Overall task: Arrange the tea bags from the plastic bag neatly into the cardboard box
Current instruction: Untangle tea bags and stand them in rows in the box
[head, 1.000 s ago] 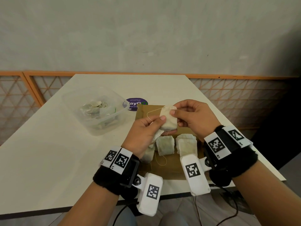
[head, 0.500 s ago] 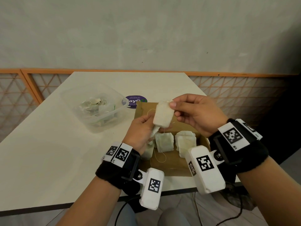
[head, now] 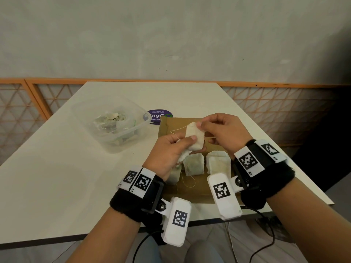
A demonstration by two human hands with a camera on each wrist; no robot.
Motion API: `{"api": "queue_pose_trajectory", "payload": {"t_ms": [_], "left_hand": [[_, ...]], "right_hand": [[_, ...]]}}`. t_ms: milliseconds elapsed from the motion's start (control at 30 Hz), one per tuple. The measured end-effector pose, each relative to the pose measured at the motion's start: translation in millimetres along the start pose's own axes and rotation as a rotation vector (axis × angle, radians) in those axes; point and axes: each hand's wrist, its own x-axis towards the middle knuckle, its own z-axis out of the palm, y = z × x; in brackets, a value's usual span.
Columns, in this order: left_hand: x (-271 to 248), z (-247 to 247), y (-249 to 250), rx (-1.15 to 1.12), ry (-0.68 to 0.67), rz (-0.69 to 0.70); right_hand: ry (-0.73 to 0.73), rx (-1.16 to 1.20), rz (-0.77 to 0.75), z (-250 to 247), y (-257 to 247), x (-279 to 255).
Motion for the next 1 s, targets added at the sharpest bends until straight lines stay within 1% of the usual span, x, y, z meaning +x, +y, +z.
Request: {"api": "queue_pose_trajectory", "payload": {"t_ms": [33, 67, 100, 133, 167, 200, 267, 300, 400, 467, 533, 600, 667, 733, 800, 900, 1000], "left_hand": [[1.4, -2.3, -1.4, 0.018, 0.000, 0.001], [0.8, -3.4, -0.5, 0.028, -0.005, 0.006], [1.1, -4.9, -0.1, 0.034, 0.002, 0.007], [1.1, -6.2, 0.8, 0.032, 0.010, 0.007], [1.0, -8.3, 1.9, 0.024, 0.018, 0.005], [0.1, -10.2, 3.3, 0.016, 0.026, 0.003], [-1.6, -17.6, 6.4, -0.011, 0.053, 0.000], [-1.6, -23.3, 8.0, -0.022, 0.089, -0.001], [-2.9, -43.9, 15.7, 0.004, 0.258, 0.011], [-3.8, -56.2, 21.5, 0.014, 0.323, 0.036], [-4.2, -65.0, 24.4, 0.031, 0.346, 0.041], [-5.5, -69.8, 22.8, 0.066, 0.358, 0.009], [-7.2, -70.7, 17.5, 0.164, 0.354, -0.017], [-8.6, -68.6, 12.8, 0.325, 0.332, 0.009], [-8.1, -65.9, 9.8, 0.465, 0.283, 0.040], [-4.0, -62.2, 7.0, 0.616, 0.176, 0.005], [1.0, -59.8, 5.0, 0.668, 0.109, -0.042]], "right_hand": [[-0.021, -0.041, 0.039, -0.6, 1.0, 1.0], [-0.077, -0.063, 0.097, -0.4, 1.0, 1.1], [-0.155, -0.039, 0.168, 0.1, 0.8, 0.1], [-0.221, 0.035, 0.233, 1.3, -0.4, -2.2], [-0.251, 0.119, 0.274, 2.1, -1.4, -4.3], [-0.254, 0.158, 0.281, 1.2, -1.9, -5.2], [-0.228, 0.110, 0.232, -3.5, -3.8, -5.2], [-0.204, 0.058, 0.203, -6.9, -5.7, -5.1], [-0.163, -0.088, 0.140, -18.6, -12.3, -5.7], [-0.190, -0.150, 0.119, -24.5, -16.1, -9.3], [-0.253, -0.165, 0.134, -29.2, -18.4, -13.5], [-0.321, -0.172, 0.166, -30.8, -19.9, -18.0], [-0.383, -0.211, 0.215, -27.0, -17.1, -22.0], [-0.434, -0.286, 0.271, -16.9, -6.8, -25.6], [-0.452, -0.328, 0.310, -3.6, 8.1, -26.8], [-0.447, -0.241, 0.351, 15.4, 27.4, -25.2], [-0.516, -0.184, 0.419, 29.4, 34.6, -21.9]]}}
